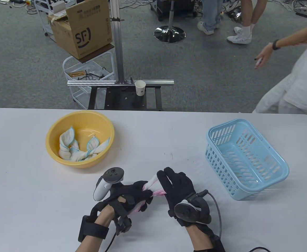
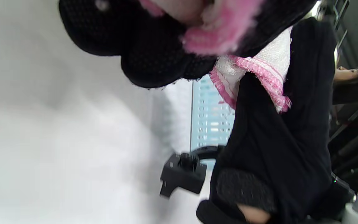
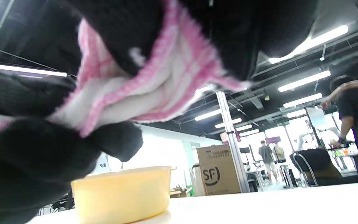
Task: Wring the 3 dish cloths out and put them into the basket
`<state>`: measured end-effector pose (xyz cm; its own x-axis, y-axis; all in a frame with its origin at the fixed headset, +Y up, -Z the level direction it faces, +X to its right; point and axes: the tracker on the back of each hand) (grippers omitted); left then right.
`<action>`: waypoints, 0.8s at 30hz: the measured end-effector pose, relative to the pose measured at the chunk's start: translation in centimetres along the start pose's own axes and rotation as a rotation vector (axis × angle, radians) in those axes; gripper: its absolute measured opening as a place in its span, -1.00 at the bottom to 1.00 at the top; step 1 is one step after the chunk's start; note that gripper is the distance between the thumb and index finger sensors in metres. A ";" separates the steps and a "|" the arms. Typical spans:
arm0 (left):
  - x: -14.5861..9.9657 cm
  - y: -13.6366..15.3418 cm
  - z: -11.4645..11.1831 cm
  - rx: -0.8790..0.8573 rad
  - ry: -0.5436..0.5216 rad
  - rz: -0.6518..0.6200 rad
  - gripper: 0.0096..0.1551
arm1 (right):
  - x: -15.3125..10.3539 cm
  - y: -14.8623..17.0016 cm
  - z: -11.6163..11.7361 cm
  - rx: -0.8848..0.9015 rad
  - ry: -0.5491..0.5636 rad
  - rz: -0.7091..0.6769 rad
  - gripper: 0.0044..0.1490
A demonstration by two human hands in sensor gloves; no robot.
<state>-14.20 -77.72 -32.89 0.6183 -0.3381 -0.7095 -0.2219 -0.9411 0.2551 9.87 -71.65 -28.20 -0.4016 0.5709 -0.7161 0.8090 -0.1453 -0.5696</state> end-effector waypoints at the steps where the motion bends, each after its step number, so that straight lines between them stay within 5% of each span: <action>1: -0.1 0.1 0.3 -0.021 -0.008 -0.003 -0.30 | 0.0 0.1 0.0 0.014 0.008 0.007 -0.27; 5: -0.9 1.0 1.9 -0.213 -0.083 -0.058 -0.33 | -0.2 0.4 -0.1 0.042 0.021 0.034 -0.25; 11: -0.3 1.6 0.9 -0.528 0.096 -0.120 -0.31 | -0.2 -0.6 1.7 -0.020 -0.141 -0.023 0.18; 16: 0.8 0.7 -1.9 -0.480 0.344 -0.070 -0.29 | 0.0 -1.3 1.5 -0.112 -0.093 -0.088 0.32; 24: 1.1 -0.5 -3.9 -0.289 0.425 -0.021 -0.13 | 0.0 -1.1 0.0 -0.098 0.087 -0.123 -0.12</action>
<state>-10.48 -77.58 -31.25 0.8857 -0.2325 -0.4018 -0.0260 -0.8890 0.4572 9.00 -71.49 -27.52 -0.4644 0.6482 -0.6035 0.7960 0.0069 -0.6052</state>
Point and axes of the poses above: the tracker on the back of each hand, its own y axis roughly to the little-finger side, its own x axis roughly from the wrist to the fingertips, z = x × y, and after that the axes turned 5 degrees about -x, right-handed
